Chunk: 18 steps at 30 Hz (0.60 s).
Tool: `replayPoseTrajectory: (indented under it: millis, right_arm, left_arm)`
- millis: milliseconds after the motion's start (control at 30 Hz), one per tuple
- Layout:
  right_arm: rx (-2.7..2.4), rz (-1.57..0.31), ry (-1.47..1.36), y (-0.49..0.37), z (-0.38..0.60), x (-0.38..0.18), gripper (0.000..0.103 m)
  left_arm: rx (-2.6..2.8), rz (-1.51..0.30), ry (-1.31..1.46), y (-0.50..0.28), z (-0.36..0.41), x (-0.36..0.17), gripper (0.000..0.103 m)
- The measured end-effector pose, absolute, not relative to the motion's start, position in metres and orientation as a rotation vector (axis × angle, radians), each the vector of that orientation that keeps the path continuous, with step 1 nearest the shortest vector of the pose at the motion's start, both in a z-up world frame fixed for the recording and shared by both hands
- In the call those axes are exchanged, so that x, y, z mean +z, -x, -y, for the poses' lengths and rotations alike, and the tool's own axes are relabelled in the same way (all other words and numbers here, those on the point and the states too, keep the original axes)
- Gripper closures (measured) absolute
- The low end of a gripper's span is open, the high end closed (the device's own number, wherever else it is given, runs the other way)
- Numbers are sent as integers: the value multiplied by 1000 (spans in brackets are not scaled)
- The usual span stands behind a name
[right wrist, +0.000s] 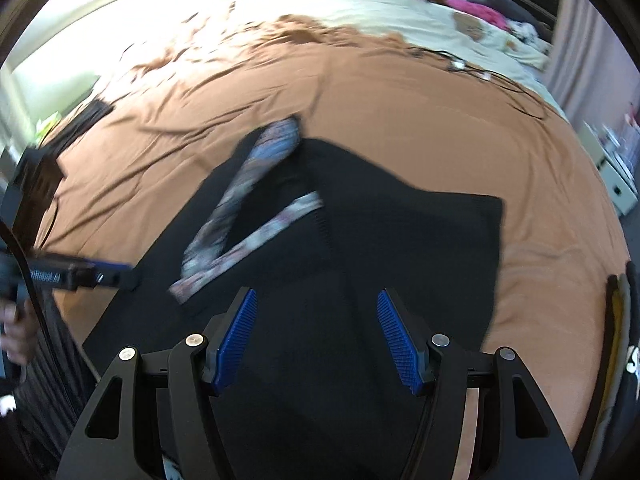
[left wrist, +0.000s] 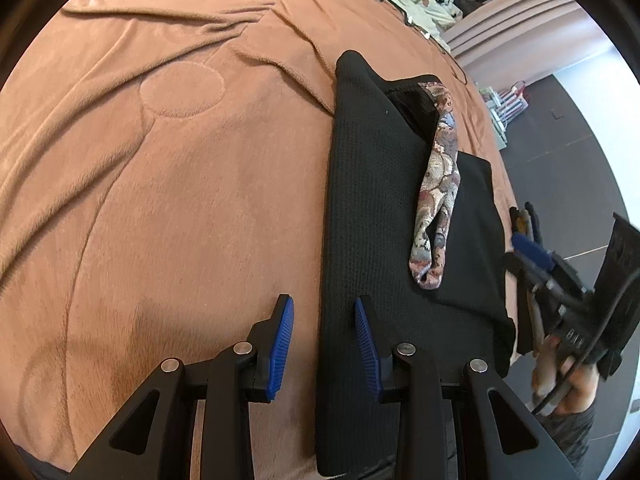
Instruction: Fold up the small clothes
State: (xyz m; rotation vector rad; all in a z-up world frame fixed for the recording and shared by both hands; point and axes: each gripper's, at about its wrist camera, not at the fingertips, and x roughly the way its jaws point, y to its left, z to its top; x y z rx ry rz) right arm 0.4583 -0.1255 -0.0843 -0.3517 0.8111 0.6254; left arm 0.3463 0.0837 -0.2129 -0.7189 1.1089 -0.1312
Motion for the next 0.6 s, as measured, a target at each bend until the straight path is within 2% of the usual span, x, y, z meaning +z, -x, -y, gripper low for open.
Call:
replayPoseTrajectory:
  millis: [400,567,600]
  right_arm:
    - [741,-823,551,-447,88,-100,42]
    - [740,-824,631,-445,68,-111,47]
    - [733,-827,652,-446,65,-115,50]
  left_arm:
    - [-155,-1100,774,-339,-88,-217,80]
    - [-158,-1097,787,-338,-89,-218,81]
    - [-158,-1098,786,-338,-89,-218,81]
